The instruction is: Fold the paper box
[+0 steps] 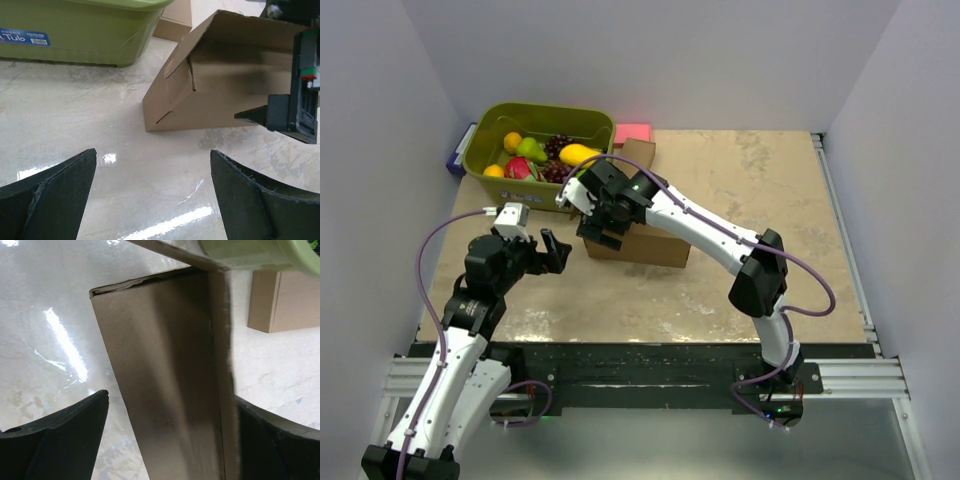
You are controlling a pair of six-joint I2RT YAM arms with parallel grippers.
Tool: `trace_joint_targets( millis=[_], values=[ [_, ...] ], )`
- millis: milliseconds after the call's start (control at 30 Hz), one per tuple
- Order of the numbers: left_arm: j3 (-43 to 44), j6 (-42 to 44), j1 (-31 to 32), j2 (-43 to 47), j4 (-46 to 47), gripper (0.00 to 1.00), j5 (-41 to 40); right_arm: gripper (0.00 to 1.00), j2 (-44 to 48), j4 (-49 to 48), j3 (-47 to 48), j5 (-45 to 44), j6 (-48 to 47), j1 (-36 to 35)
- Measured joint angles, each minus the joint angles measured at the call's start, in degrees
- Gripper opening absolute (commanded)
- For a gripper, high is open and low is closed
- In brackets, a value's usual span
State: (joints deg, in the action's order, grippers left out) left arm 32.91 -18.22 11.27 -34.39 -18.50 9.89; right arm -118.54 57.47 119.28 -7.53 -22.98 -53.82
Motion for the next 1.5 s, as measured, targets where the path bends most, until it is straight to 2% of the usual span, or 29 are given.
trace_joint_targets(
  millis=[467,767,1067,1200,1333,1500],
  values=[
    [0.0,0.0,0.0,-0.4,0.1,1.00,0.4,0.99,1.2,-7.8,-0.4,-4.8,-0.7,1.4],
    [0.0,0.1,0.0,-1.0,0.9,1.00,1.7,0.99,17.2,-19.1,-9.5,-2.8,0.3,1.5],
    [0.1,2.4,0.0,-3.7,4.8,0.98,1.9,0.98,38.2,-30.2,-31.3,-8.0,12.5,1.9],
    [3.8,3.0,0.0,-9.4,7.1,0.96,1.8,0.93,45.9,-31.8,-40.1,-9.4,20.2,6.8],
    [11.1,5.2,0.0,-17.8,9.7,0.95,1.9,0.93,51.6,-33.4,-49.3,-8.8,26.7,14.3],
    [13.9,9.4,0.0,-22.4,12.8,0.94,3.1,0.93,56.9,-34.3,-58.3,-8.0,30.8,16.4]
  ],
)
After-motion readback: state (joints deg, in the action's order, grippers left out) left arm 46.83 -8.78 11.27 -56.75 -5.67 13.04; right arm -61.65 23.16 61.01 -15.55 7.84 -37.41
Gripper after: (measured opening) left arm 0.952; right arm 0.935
